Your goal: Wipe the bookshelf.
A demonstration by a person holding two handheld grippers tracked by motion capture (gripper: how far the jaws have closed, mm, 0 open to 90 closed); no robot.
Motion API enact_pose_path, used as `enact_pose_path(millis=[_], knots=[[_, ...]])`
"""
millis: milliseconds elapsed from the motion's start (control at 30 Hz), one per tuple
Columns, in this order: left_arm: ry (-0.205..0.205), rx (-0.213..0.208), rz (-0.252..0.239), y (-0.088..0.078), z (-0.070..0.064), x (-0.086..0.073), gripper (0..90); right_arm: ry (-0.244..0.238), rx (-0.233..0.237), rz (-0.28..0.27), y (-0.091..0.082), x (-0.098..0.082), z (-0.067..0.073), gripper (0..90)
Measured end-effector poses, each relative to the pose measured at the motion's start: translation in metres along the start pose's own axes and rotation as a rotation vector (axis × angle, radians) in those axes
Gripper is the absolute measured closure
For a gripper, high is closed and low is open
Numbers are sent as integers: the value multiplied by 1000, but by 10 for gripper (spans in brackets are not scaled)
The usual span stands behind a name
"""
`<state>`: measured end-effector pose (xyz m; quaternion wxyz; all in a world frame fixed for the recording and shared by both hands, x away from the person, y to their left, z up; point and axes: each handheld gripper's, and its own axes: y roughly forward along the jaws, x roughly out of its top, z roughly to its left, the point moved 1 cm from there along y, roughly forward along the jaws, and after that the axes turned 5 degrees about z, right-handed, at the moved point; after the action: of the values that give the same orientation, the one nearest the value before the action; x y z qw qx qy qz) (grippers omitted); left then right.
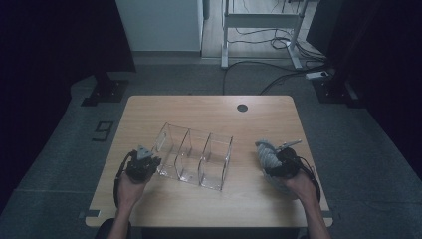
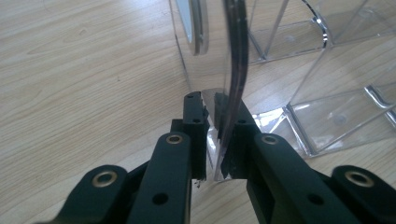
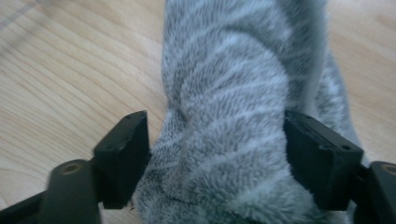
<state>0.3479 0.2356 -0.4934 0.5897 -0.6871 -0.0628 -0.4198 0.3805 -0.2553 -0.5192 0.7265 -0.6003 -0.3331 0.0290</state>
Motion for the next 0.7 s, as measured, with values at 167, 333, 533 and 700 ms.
enact_pose_path(millis=[167, 333, 533, 700], knots=[[-14, -32, 0, -3, 9, -3, 836, -1, -9, 37, 9, -2, 0, 248], [-4, -36, 3, -4, 14, -5, 847, -9, -27, 46, 11, -4, 0, 333], [-16, -43, -6, -3, 23, -6, 868, -19, -54, 36, 11, -7, 0, 453], [-28, -65, -30, -3, 27, -9, 862, 12, -63, 42, 8, -8, 0, 586]])
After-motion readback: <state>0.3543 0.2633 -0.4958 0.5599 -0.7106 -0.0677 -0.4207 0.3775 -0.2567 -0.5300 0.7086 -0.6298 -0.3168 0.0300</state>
